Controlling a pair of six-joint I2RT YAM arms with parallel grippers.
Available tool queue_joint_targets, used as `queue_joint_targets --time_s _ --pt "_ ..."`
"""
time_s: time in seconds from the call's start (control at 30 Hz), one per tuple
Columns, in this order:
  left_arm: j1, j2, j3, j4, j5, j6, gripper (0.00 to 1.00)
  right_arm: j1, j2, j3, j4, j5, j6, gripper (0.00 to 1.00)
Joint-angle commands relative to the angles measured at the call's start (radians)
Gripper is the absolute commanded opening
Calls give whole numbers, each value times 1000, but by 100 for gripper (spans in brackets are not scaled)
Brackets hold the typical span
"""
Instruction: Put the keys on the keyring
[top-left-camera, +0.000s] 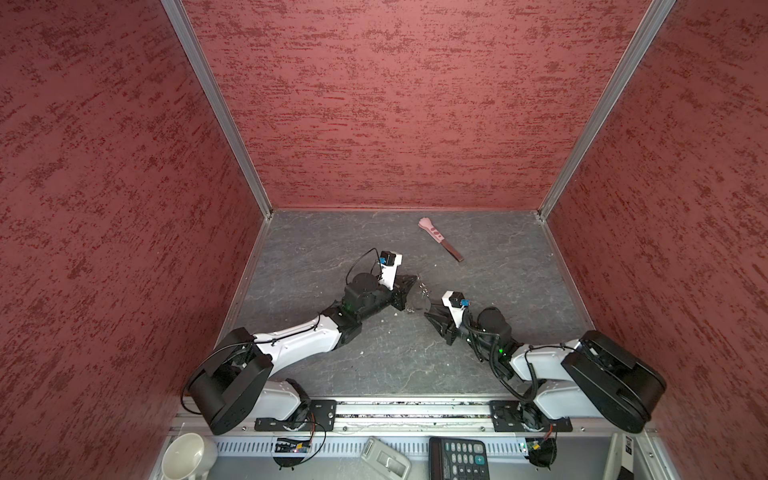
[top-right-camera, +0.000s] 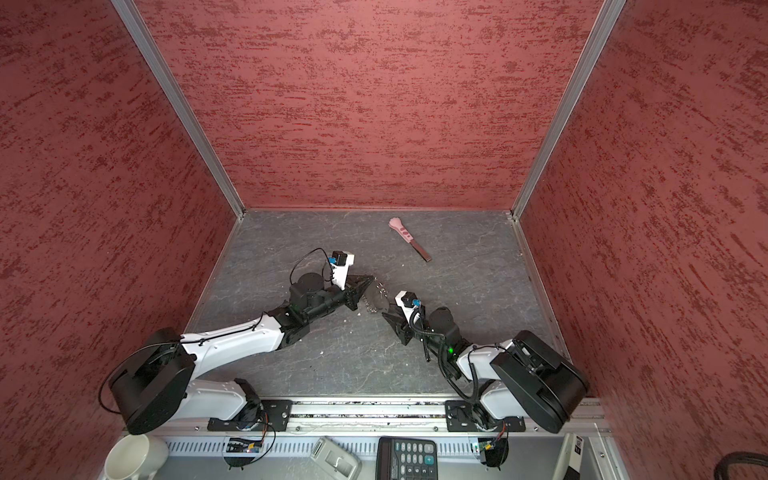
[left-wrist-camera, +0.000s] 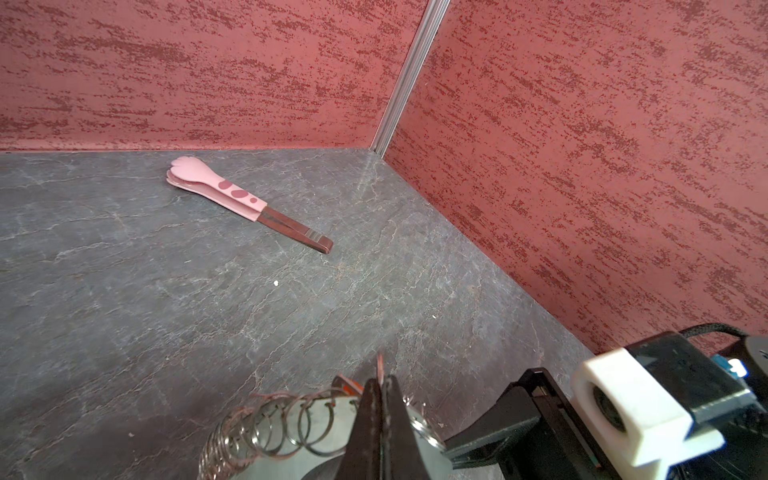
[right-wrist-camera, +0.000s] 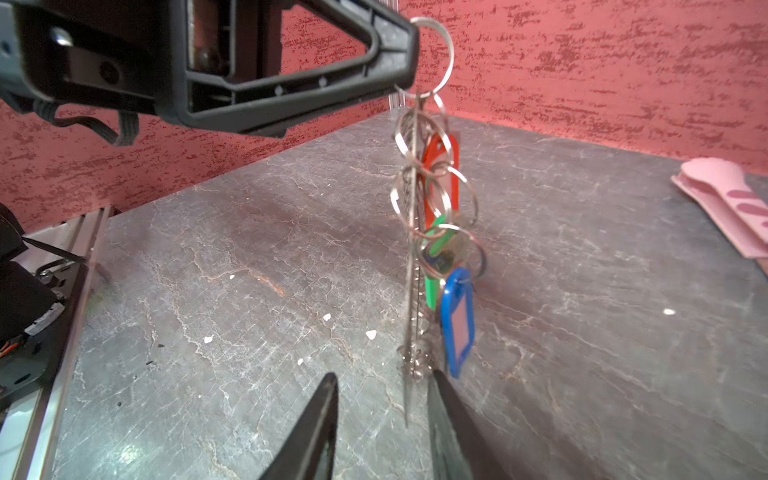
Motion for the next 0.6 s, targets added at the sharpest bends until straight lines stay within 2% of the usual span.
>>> queue_joint_targets --time_s 0.0,0.17,0.37,0.57 --pt "-7 4 22 46 -11 -16 0 1 30 34 88 1 12 35" --pt "-12 5 27 40 -17 -20 0 1 91 70 110 -8 18 28" --pt "-14 -4 25 30 -47 -21 0 1 120 79 104 3 25 15" --pt "-11 -5 25 26 -73 -16 0 1 114 79 54 23 17 11"
